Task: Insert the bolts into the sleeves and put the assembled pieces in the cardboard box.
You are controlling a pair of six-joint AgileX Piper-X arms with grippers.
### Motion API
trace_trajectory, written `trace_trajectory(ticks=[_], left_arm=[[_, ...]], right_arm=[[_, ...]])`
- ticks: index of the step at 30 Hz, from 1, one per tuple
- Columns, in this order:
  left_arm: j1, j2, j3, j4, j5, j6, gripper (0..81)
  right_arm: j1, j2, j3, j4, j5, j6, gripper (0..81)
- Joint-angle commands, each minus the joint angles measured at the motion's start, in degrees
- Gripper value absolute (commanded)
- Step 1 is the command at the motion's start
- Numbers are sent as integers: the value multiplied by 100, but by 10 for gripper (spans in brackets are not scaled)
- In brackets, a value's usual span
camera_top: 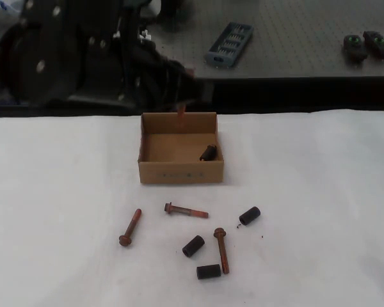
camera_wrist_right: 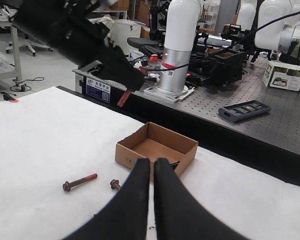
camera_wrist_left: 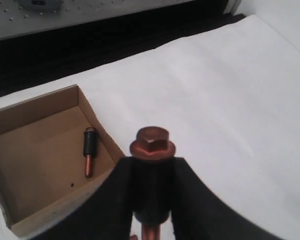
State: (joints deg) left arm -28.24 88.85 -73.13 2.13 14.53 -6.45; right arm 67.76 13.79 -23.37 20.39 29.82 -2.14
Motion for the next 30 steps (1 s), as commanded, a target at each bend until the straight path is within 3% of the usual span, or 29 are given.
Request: trace_trajectory(ticks=[1, 11, 19, 30], left_arm=[[116, 351, -548, 356, 38, 52, 6], [455, 1789, -2292, 1140, 165, 52, 6], [680, 2863, -3413, 1626, 127, 45, 6], [704, 4007, -4124, 1618, 117, 45, 6]], right_arm=[[-29, -58, -23, -10, 34, -3, 36], [-29, -57, -23, 772, 34, 95, 37], [-29, -57, -23, 2164, 34, 1501, 37], [-29, -57, -23, 2686, 34, 1546, 37]])
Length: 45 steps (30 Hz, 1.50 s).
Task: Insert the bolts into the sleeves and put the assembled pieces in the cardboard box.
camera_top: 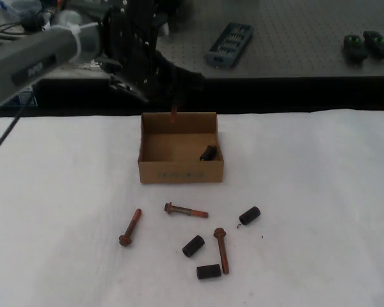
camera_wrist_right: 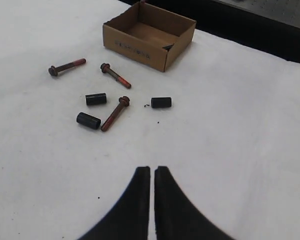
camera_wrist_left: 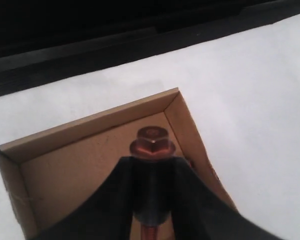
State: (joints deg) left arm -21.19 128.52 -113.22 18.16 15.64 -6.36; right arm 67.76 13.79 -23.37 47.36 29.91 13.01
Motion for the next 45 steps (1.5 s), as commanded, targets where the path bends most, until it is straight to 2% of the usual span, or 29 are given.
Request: trace_trajectory(ticks=[1, 8, 14, 30, 34, 37, 42, 45], left_arm=[[-1, 114, -145, 15, 6, 36, 6], [-1, 531, -174, 15, 6, 36, 6], [-38, 666, -174, 15, 458, 36, 6], [-77, 780, -138, 194, 436, 124, 6], [-77, 780, -138, 194, 728, 122, 5], [-88, 780, -138, 194, 907, 122, 95], [-133, 780, -138, 194, 936, 122, 319], [-167, 780, -138, 194, 955, 122, 336]], right_arm=[[-29, -57, -23, -11, 25, 32, 37], [-29, -57, -9, -12, 25, 282, 37], [-29, -57, 50, 2, 25, 333, 37], [-29, -57, 47, 13, 25, 333, 37], [-29, -57, 47, 13, 25, 333, 37], [-29, -57, 47, 13, 25, 333, 37], [-29, -57, 47, 10, 25, 323, 37], [-29, -57, 47, 10, 25, 323, 37]])
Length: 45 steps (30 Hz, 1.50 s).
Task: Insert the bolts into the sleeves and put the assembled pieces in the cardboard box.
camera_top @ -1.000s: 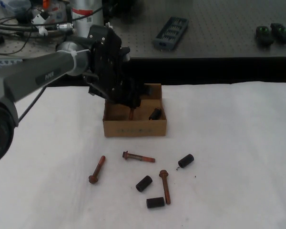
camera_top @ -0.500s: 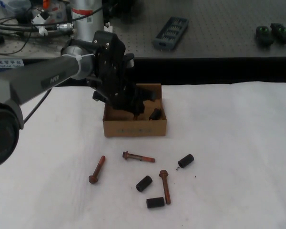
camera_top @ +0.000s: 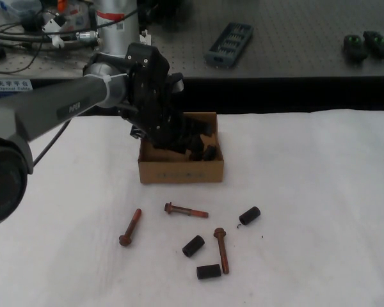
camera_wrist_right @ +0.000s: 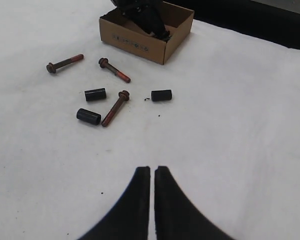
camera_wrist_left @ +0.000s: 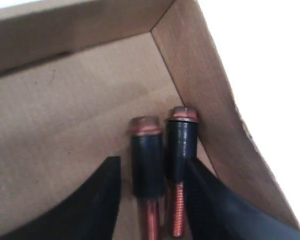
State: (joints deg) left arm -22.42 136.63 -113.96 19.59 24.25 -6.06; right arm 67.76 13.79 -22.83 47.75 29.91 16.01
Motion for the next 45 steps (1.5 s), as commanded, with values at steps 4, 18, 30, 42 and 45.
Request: trace_trajectory(ticks=[4, 18, 30, 42, 45], left_arm=[[-73, -86, -74, 52, 260, 81, 323], [78, -1437, -73, 281, 319, 54, 251], [445, -2754, -58, 2566, 217, 439, 98], [445, -3239, -58, 3675, 31, 904, 94], [445, -3322, 99, 3746, -5, 904, 33]], right_arm=[[-29, -57, -7, -29, 25, 23, 37], [-29, -37, -271, -465, -362, -432, 37], [-491, 1521, -970, -492, -1541, -140, 37], [-2191, 4295, -2175, -804, -3847, 236, 37], [-2561, 4748, -2517, -895, -4322, -91, 37]])
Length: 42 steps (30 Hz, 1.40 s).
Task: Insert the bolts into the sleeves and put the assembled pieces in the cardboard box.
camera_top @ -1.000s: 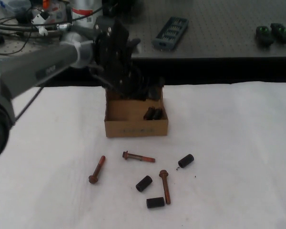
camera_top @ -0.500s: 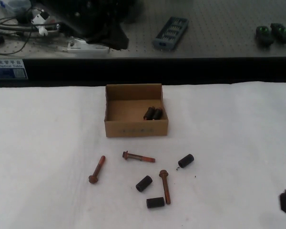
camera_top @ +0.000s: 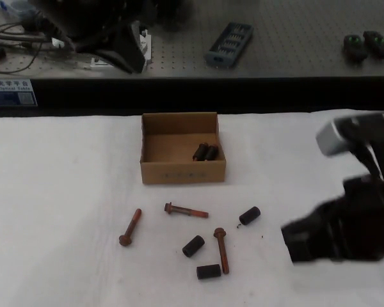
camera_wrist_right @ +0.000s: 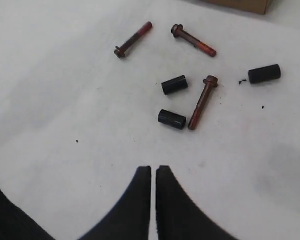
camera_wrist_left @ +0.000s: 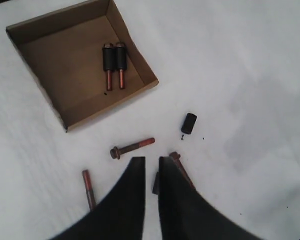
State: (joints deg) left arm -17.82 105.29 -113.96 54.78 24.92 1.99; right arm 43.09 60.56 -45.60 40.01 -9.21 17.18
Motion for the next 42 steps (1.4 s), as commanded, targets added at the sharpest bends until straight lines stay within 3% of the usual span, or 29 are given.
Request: trace_trajectory(ticks=[1, 6, 12, 17, 20, 26, 34, 42], left_arm=[[-15, -257, 258, 194, -73, 99, 3], [1, -892, 1663, -343, -73, 99, 6], [50, -2021, 3917, -1858, -73, -548, 6], [195, -2999, 5227, -2387, -350, -716, 6], [340, -3642, 5838, -2386, -514, -663, 6], [663, -4885, 6653, -2373, -534, -587, 6], [710, -6305, 7346, -2233, -547, -301, 6], [710, -7228, 7653, -1177, -1291, 209, 6]], right_arm=[[-207, 216, -359, -137, -615, -468, 37], [-521, 868, -981, -137, -935, -2059, 37], [-537, 1759, -1723, -43, -1222, -2939, 11], [-537, 2542, -2271, 19, -1222, -3664, 149], [-492, 3040, -2638, 195, -1168, -3857, 171], [-241, 3959, -3537, 433, -801, -4393, 169], [428, 5086, -4628, 708, -6, -5424, 169], [883, 6107, -5331, 721, 628, -6673, 169]])
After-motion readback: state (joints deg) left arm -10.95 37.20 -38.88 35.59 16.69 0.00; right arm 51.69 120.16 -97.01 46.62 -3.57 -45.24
